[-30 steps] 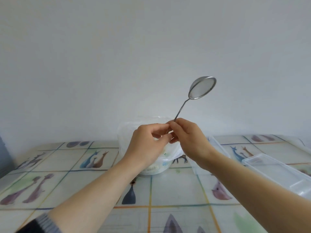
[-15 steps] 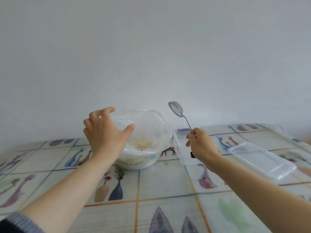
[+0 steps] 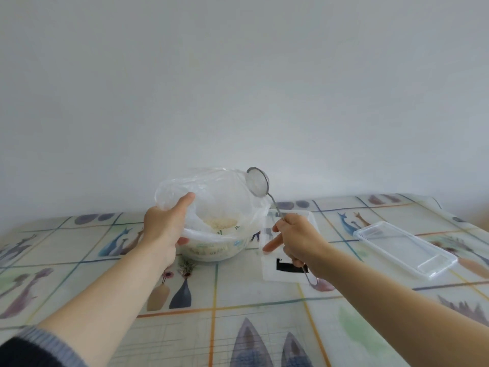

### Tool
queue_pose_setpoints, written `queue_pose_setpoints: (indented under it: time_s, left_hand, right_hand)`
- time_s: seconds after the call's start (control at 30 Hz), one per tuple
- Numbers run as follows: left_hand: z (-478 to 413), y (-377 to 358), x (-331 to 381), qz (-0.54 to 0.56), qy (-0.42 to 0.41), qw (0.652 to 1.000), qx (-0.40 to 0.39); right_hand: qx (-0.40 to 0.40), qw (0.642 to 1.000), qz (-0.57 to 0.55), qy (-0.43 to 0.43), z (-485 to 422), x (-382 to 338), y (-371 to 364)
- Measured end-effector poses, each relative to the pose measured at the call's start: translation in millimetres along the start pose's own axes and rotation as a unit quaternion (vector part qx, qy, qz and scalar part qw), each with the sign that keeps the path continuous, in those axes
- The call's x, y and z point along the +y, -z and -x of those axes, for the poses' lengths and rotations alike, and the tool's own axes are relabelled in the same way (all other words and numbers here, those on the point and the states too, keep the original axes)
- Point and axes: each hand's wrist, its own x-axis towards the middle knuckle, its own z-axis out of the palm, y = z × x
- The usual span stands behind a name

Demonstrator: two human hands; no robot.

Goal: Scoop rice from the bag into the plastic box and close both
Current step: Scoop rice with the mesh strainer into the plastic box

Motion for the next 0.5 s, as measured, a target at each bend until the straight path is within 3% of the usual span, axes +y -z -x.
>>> queue_pose_setpoints:
  time_s: [0.1, 0.2, 0.3, 0.4, 0.5]
  left_hand:
    - [0.7, -2.9, -1.6, 0.036, 0.008, 0.999, -0.006]
    - [3.7, -4.1, -6.0, 0.069, 0.018, 0.997, -0.014]
    - [6.0, -5.5, -11.0, 0.075, 0.001, 0.997, -0.020]
    - [6.3, -9.7, -14.7, 0.077, -0.029, 0.997, -0.010]
    - [6.6, -13.1, -18.2, 0.059, -0.069, 0.996, 0.004]
  right_hand:
    - [-0.026, 0.999, -0.035, 0.016, 10.5, -5.2, -3.3]
    - [0.014, 0.994, -0.035, 0.098, 14.9, -14.8, 6.2]
    - [-0.010, 0.986, -0.022, 0.167, 18.3, -26.8, 19.6]
    - [-0.048, 0.980, 0.115, 0.155, 17.1, -37.9, 25.2]
    - [-0.064, 0.947, 0.296, 0.108, 5.7, -45.1, 16.6]
